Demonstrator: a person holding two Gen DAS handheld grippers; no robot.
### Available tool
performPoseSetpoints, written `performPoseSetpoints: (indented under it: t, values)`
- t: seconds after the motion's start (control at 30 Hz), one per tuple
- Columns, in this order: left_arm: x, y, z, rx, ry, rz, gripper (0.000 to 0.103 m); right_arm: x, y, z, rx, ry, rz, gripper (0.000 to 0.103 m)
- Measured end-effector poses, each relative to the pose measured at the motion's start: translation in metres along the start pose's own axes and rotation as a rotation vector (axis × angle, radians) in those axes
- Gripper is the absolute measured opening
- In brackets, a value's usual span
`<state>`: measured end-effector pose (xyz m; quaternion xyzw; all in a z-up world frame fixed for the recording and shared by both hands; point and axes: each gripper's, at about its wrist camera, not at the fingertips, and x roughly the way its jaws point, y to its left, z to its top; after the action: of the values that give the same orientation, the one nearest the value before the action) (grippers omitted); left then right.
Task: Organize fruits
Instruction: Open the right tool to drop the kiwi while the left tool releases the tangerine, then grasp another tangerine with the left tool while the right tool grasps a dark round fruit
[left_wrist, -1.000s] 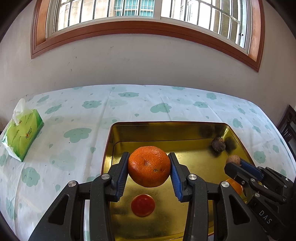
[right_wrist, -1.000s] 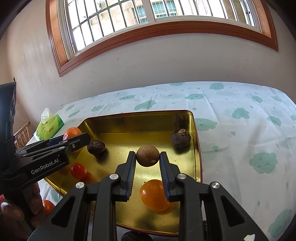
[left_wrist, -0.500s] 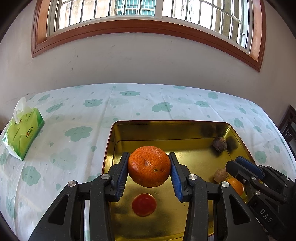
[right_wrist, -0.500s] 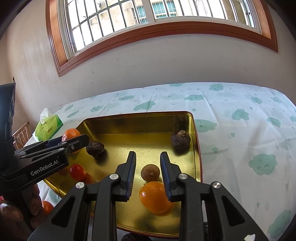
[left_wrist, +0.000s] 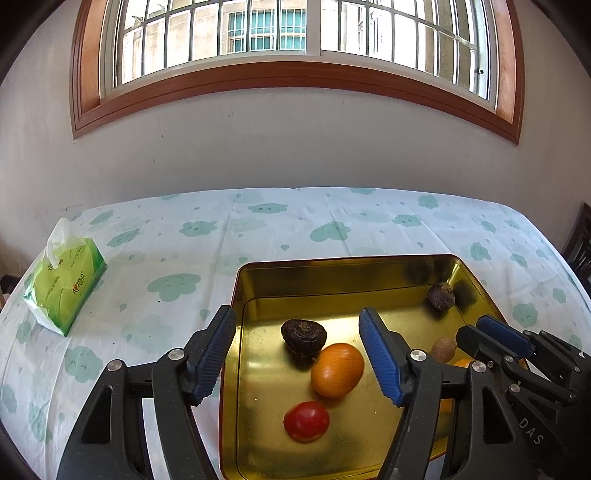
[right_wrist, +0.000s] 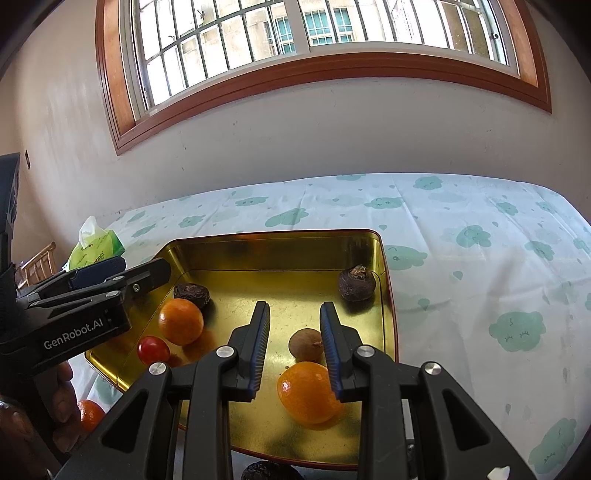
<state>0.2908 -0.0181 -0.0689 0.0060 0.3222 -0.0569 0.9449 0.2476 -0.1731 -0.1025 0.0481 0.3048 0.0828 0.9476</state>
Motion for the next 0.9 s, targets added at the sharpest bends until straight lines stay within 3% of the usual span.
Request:
performPoseSetpoints:
  t: [0.53, 0.9]
  values:
    - [-0.051, -0.005, -0.003, 0.001, -0.021, 0.015, 0.069, -0.075, -0.011, -0.01, 0.034, -0.074, 0.013, 0.034]
    - [-0.101, 0.027, -0.056, -0.055, -0.036, 0.042, 0.07, -0.109, -0.024, -0.061, 0.031, 0.008, 0.009, 0.044]
